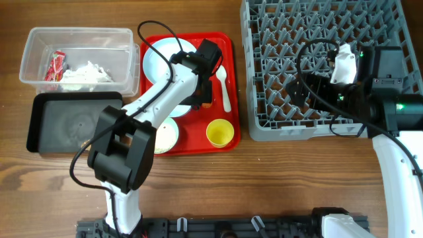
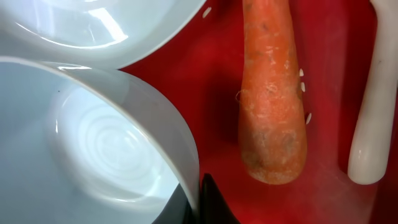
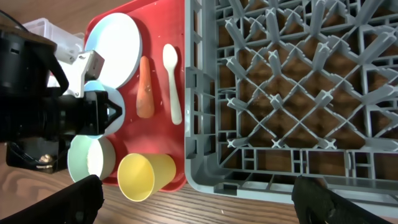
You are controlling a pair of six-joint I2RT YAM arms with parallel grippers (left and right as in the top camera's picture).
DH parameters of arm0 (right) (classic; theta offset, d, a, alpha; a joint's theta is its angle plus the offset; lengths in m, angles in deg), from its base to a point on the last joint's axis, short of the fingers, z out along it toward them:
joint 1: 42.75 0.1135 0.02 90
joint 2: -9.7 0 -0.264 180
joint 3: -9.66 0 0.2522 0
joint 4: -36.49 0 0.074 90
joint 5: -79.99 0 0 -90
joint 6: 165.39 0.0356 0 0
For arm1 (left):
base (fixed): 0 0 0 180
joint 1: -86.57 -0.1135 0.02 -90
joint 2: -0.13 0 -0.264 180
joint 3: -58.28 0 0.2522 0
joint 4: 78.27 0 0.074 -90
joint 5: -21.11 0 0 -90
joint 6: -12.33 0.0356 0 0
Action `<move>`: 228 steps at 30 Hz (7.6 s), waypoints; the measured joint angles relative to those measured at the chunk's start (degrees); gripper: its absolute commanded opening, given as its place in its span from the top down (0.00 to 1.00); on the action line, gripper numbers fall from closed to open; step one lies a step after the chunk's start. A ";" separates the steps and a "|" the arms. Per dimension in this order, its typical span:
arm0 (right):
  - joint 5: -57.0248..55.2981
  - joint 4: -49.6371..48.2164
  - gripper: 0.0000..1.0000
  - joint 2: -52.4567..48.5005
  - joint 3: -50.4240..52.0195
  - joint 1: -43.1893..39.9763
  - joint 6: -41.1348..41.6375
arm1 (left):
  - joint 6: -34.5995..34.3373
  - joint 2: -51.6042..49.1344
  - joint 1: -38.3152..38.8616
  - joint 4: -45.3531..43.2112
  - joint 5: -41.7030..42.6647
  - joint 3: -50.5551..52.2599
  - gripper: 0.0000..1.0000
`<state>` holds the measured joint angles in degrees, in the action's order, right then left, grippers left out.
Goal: Sort waste into correct bins and load items into the dishwasher rack
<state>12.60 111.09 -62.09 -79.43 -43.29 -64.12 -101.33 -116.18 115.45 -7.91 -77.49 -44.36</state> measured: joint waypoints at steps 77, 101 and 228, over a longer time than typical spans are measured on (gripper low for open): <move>-0.17 2.47 0.00 0.00 0.00 0.00 -0.17 | 34.56 2.25 -78.14 20.63 90.66 8.76 0.96; -0.17 2.16 0.00 0.00 -0.04 0.00 -0.20 | 49.29 32.57 -67.63 38.05 83.91 8.50 0.96; 48.92 -27.63 0.51 -6.12 -0.15 5.51 -12.52 | -8.52 18.84 -10.38 -28.83 90.09 3.76 0.66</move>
<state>61.52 83.46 -68.21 -79.59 -37.78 -76.64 -109.86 -97.34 105.07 -36.74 12.61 -40.60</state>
